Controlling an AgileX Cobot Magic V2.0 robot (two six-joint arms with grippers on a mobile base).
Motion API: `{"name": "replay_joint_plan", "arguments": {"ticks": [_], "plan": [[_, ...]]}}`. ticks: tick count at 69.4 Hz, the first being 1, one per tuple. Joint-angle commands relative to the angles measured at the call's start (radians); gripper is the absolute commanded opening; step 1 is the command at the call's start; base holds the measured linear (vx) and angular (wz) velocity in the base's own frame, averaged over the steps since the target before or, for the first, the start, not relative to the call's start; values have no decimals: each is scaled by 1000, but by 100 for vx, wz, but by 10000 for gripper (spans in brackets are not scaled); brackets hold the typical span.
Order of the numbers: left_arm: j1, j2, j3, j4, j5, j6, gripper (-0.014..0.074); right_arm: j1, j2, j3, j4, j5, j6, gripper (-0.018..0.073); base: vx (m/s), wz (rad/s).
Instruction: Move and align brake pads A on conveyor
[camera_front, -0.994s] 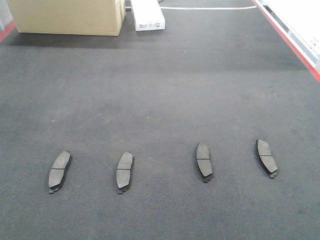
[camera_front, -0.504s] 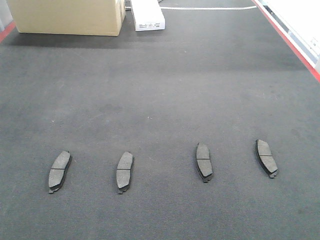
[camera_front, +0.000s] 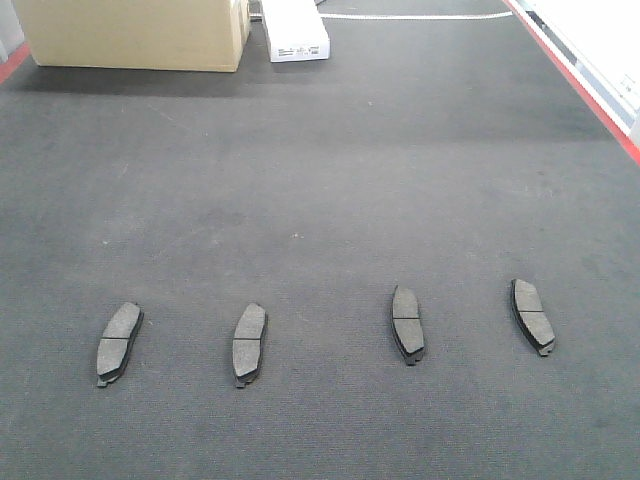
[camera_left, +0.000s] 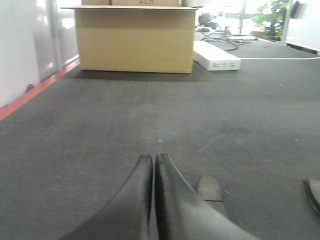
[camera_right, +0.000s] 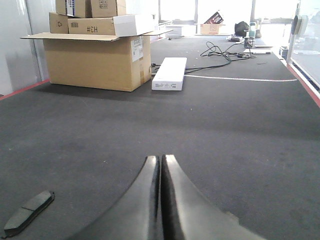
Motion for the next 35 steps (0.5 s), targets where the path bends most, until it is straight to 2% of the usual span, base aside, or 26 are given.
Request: {"name": "replay_joint_plan", "arguments": {"ticks": [1,35], "plan": [[-11,-14,24,-11,-72,1,-6,-2,9,-25,-3,-77,-1,-10,0,0],[-11,-14,23,-12,-72,-4,-6,-2,9,-25,-3,-77,-1,-10,0,0]]}}
